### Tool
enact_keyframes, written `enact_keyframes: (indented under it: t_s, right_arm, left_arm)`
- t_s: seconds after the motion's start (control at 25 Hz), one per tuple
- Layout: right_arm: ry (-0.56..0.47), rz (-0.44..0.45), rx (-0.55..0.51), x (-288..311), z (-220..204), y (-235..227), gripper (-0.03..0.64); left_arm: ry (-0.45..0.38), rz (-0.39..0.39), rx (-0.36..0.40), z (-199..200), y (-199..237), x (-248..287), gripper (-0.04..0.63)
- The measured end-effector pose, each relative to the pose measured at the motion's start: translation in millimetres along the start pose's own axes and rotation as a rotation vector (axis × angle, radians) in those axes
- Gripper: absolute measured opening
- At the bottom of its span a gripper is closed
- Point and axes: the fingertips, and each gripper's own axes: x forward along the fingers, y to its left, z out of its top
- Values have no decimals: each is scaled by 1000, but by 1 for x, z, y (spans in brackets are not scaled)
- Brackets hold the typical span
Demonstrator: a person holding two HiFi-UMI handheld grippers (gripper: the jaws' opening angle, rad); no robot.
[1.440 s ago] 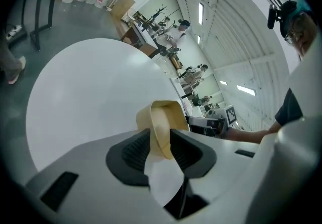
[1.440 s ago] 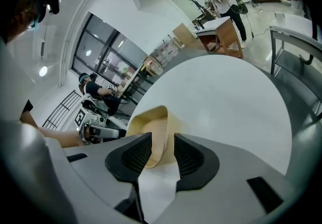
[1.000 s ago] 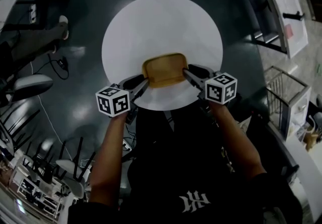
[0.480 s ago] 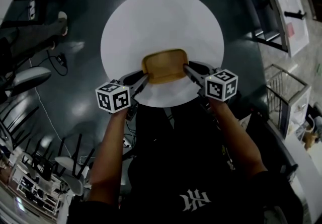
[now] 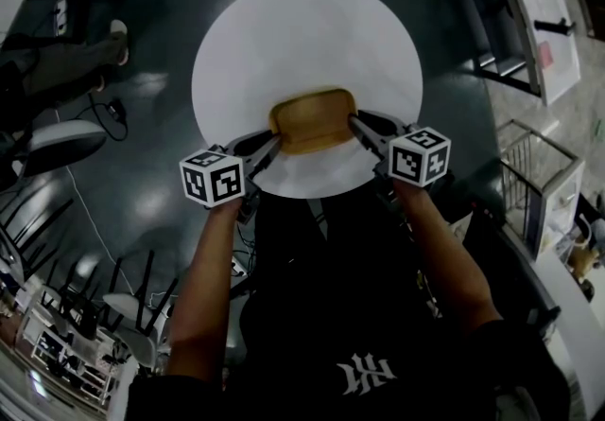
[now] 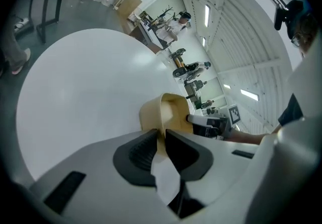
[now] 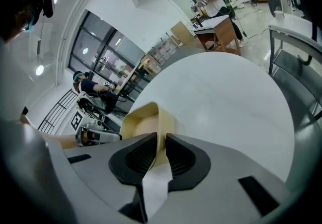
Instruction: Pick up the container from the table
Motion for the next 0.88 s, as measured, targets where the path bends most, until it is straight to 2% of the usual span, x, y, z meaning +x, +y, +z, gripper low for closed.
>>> enact_keyframes:
  t_s: [0.44,0.88]
  right_arm:
    - [-47,1,-21,-7,21,10,75]
    - [-166,11,-104,-30,68,57,75]
  left_arm:
    - [-6,-22,27,13,-9,-6,46]
    - [-76,-50,155,66,-43,-46,44]
